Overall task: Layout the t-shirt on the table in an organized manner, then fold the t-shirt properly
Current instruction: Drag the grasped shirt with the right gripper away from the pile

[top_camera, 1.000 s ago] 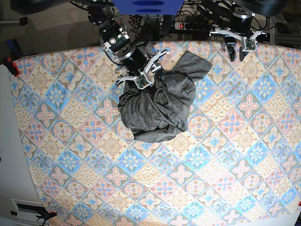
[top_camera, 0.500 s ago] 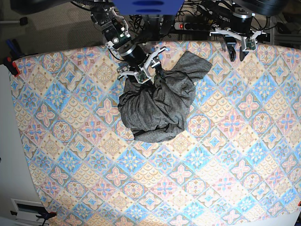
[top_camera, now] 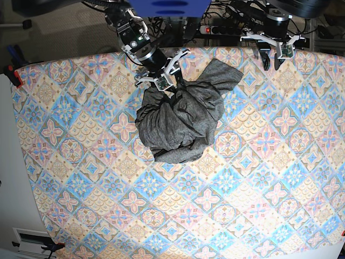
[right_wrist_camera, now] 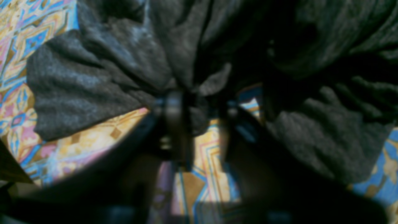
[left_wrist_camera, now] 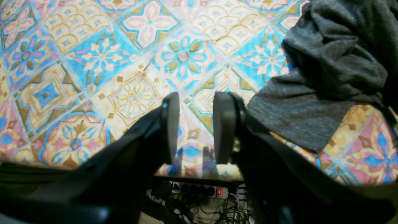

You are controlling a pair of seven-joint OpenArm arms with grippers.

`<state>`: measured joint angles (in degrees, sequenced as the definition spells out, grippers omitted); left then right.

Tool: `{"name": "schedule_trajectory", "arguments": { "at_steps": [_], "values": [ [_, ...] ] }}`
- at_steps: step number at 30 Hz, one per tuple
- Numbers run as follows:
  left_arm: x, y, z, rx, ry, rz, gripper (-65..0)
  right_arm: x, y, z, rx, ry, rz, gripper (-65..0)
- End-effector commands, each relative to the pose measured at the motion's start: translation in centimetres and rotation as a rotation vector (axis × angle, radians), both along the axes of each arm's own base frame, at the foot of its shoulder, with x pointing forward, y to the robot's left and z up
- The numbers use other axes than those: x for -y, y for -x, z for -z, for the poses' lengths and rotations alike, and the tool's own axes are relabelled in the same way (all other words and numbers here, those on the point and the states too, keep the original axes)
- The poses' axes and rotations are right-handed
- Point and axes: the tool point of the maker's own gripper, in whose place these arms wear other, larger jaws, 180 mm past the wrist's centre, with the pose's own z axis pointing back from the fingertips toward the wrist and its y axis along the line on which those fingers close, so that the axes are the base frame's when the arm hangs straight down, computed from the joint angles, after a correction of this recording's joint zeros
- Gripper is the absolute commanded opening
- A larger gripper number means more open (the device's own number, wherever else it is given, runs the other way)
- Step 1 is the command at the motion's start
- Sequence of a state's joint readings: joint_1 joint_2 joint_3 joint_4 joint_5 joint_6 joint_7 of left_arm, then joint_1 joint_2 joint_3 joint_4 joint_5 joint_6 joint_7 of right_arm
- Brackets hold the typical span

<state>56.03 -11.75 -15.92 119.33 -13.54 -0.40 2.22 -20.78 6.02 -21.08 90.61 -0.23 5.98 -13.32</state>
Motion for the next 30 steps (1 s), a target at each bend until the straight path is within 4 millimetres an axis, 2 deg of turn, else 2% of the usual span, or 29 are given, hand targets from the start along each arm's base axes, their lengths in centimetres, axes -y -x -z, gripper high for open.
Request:
{"name": "schedule_trajectory", "arguments": {
  "at_steps": [1, 5, 13, 16, 19, 22, 27, 30],
  "values": [
    [0.1, -0.1, -0.7, 0.024, -0.004, 0.006, -46.8, -0.3, -1.2, -2.2, 0.067, -0.044, 0.011, -65.0],
    [0.1, -0.1, -0.7, 0.024, -0.004, 0.006, -46.8, -0.1, -1.4, -3.9, 0.098, -0.064, 0.028, -65.0],
    [0.1, -0.3, -0.8, 0.030, -0.005, 0.007, -46.8, 3.5, -3.0, -9.1, 0.209, -0.076, 0.137, -65.0],
    [0.2, -0.7, -0.9, 0.042, -0.002, 0.005, -46.8, 5.3, -3.0, -9.0, 0.208, -0.053, 0.183, -65.0],
    [0.0, -0.5, -0.4, 0.030, -0.002, 0.001, -46.8, 8.8, -3.5, -8.5, 0.208, 0.001, 0.263, -65.0],
    [0.0, -0.4, -0.3, 0.025, -0.001, -0.001, -46.8, 13.5, -4.7, -8.6, 0.231, 0.063, 0.378, -65.0],
    [0.0, -0.3, -0.2, 0.021, -0.001, -0.001, -46.9, 21.0, -6.1, -9.9, 0.277, 0.108, 0.634, -65.0],
    [0.0, -0.3, -0.2, 0.021, -0.001, -0.001, -46.9, 24.8, -7.4, -11.0, 0.288, 0.143, 0.744, -65.0]
  ]
}}
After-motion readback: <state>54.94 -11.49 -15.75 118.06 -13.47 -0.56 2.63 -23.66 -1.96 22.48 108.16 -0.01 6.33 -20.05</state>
